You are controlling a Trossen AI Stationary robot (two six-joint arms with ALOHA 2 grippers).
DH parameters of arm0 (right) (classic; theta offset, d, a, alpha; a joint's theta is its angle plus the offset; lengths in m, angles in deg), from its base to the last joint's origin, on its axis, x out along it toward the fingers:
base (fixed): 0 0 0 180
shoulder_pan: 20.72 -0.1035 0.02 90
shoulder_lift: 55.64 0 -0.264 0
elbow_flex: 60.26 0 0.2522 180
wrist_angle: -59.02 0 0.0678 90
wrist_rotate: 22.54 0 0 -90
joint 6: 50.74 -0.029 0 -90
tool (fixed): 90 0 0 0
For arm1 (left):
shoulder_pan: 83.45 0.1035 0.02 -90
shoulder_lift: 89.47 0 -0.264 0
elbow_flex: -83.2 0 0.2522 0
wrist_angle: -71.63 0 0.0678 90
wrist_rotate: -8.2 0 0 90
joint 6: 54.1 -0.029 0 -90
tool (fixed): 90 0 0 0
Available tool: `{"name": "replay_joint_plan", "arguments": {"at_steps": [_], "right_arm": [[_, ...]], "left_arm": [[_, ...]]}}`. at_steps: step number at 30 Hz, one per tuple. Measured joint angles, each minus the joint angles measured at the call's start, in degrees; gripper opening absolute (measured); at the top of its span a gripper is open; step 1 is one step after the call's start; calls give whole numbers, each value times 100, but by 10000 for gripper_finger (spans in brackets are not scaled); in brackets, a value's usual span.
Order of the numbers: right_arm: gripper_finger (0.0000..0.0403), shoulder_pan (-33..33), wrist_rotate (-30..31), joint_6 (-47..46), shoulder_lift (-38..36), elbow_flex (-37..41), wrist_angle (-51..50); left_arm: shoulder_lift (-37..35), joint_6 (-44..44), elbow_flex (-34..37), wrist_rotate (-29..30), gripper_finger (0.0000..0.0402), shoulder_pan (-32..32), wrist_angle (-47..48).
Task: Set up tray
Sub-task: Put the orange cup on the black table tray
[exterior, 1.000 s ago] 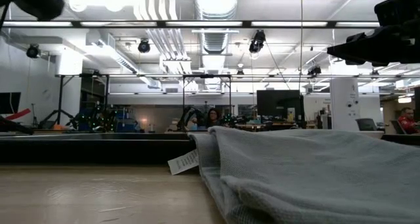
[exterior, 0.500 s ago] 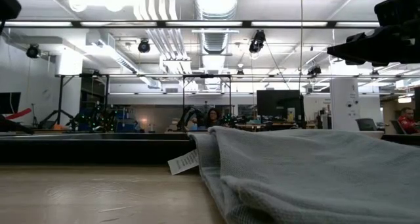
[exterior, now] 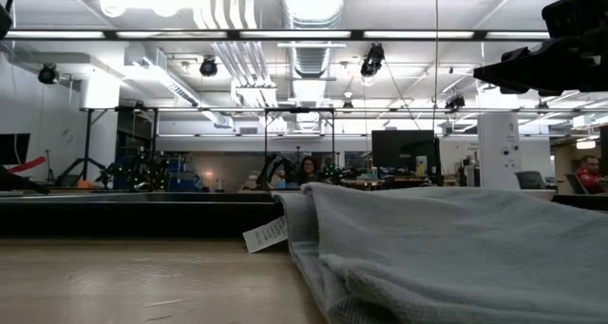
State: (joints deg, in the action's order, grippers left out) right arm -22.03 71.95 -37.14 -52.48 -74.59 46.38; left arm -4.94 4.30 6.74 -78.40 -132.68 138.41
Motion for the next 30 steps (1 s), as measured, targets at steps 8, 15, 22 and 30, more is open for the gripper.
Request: {"name": "replay_joint_plan", "arguments": {"at_steps": [8, 15, 22, 30], "right_arm": [[128, -1, 2, -4, 0, -1, 0], [128, 1, 1, 2, 0, 1, 0], [128, 0, 2, 3, 0, 1, 0], [128, 0, 1, -1, 0, 1, 1]], "left_arm": [[579, 174, -217, -48, 109, 0, 13], [809, 329, -297, -97, 109, 0, 13], [822, 580, -288, -194, 72, 0, 16], [822, 715, -284, -194, 3, 3, 15]]}}
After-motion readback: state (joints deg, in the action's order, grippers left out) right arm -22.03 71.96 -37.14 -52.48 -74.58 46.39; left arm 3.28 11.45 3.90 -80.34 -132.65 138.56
